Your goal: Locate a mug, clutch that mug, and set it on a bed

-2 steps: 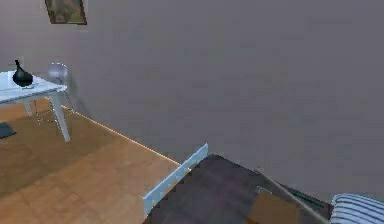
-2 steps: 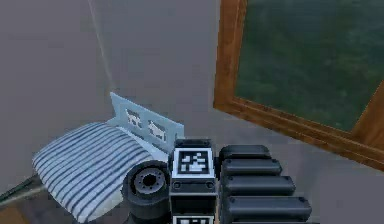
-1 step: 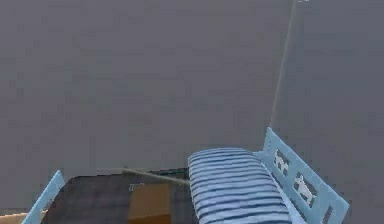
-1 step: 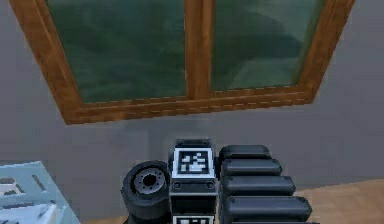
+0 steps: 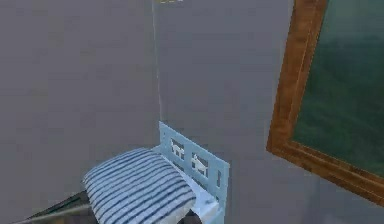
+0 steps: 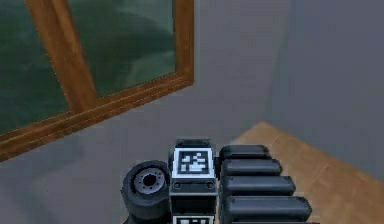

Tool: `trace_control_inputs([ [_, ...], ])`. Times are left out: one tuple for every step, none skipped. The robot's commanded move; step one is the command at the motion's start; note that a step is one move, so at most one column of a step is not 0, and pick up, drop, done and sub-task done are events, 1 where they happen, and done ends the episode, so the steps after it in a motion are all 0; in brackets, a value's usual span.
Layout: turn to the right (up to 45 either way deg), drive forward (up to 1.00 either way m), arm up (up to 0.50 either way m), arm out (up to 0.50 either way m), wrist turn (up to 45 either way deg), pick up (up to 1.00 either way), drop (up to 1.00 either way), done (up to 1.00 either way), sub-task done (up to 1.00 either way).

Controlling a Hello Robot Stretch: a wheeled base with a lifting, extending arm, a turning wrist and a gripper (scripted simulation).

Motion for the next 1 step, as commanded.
trace_control_inputs([
  [-45.0, 0.00, 0.00, 0.00, 0.0, 0.00, 0.00, 0.00, 0.00],
])
